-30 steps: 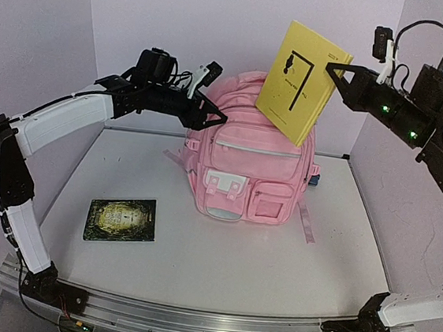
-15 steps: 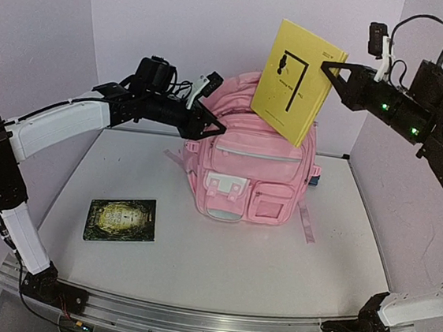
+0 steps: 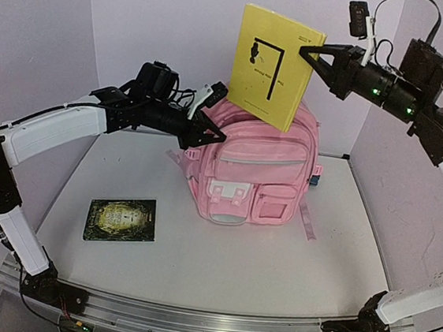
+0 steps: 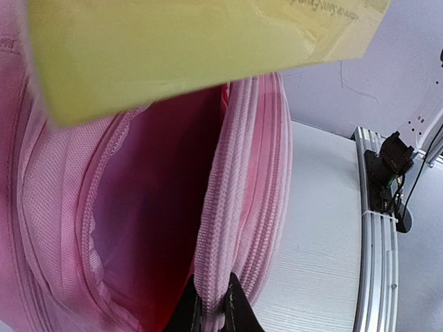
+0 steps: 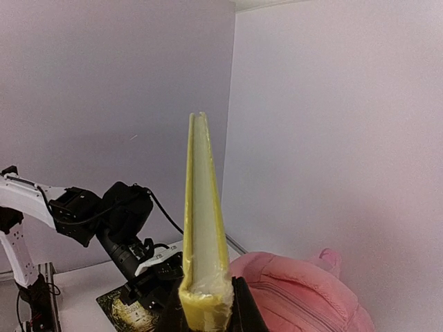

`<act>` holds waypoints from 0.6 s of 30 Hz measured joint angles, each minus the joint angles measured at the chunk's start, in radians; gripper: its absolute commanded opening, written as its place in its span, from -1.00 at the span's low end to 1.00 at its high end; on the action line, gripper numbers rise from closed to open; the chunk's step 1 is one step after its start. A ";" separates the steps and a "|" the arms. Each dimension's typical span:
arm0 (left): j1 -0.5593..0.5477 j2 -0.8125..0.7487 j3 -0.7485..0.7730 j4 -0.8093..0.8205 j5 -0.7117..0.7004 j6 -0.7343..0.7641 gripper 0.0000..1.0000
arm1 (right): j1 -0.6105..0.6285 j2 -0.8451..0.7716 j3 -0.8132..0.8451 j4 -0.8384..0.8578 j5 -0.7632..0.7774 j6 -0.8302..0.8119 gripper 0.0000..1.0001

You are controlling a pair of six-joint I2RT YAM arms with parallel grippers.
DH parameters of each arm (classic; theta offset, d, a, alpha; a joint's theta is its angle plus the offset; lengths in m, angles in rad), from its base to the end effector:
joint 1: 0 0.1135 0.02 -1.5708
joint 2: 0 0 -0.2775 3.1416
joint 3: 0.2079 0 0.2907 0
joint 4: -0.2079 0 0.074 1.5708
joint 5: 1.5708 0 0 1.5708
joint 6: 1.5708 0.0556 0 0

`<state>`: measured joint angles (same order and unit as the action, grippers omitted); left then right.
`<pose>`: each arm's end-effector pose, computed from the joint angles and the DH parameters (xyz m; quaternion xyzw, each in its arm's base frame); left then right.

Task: Pack the student bag
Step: Place the book in the student bag.

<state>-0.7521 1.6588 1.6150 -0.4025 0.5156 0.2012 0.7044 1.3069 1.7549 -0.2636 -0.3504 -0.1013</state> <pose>0.3037 -0.3217 0.3846 0.4961 0.6645 -0.3478 0.4374 0.2178 0.2102 0.5818 -0.3700 0.5263 0.3313 0.6902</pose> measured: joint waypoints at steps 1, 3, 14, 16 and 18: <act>-0.005 0.000 0.000 -0.005 -0.002 0.010 -1.00 | 0.000 0.013 0.008 0.000 -0.021 -0.012 -1.00; -0.016 -0.003 0.001 -0.015 -0.006 0.031 -1.00 | -0.002 0.041 0.023 0.000 -0.062 -0.035 -1.00; -0.054 -0.024 -0.002 -0.084 -0.023 0.167 -0.99 | -0.195 0.187 0.133 -0.007 -0.376 -0.055 -1.00; -0.057 -0.029 -0.008 -0.089 -0.023 0.187 -1.00 | -0.225 0.204 0.145 -0.007 -0.422 -0.048 -1.00; -0.060 -0.037 -0.016 -0.095 -0.023 0.199 -1.00 | -0.245 0.215 0.150 -0.001 -0.471 -0.041 -1.00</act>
<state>-0.8126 1.6223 1.5994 -0.4977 0.4923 0.3998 0.4594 1.5219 1.9045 -0.2645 -0.8218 -0.1424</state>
